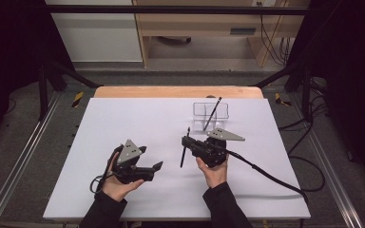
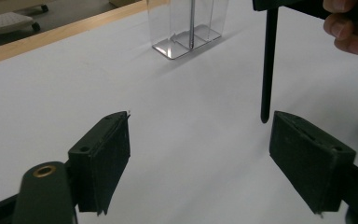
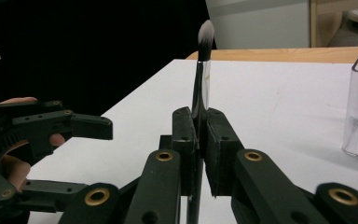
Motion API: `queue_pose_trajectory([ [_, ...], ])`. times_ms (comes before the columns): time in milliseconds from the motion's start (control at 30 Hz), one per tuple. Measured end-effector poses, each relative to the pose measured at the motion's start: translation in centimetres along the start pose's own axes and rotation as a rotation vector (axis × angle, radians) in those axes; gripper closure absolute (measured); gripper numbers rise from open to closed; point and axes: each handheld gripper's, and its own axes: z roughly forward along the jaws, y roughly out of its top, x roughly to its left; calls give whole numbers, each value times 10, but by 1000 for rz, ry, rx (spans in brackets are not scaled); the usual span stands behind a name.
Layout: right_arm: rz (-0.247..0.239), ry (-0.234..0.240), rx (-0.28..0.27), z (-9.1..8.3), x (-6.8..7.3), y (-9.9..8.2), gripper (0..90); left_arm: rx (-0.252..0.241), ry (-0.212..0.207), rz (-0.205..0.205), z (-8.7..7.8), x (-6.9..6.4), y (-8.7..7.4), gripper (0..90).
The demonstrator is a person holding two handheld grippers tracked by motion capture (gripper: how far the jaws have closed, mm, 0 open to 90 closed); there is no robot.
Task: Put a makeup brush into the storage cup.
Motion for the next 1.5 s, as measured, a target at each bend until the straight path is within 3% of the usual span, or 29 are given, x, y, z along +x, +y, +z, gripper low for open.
queue_pose_trajectory([
  [567, -28, -60, -9, -5, -12, 16, 842, 18, 39, -3, -12, 23, -14, 102],
  [1500, -36, -180, -69, -17, -42, 54, 842, 31, 46, -29, -14, 32, -17, 93],
])
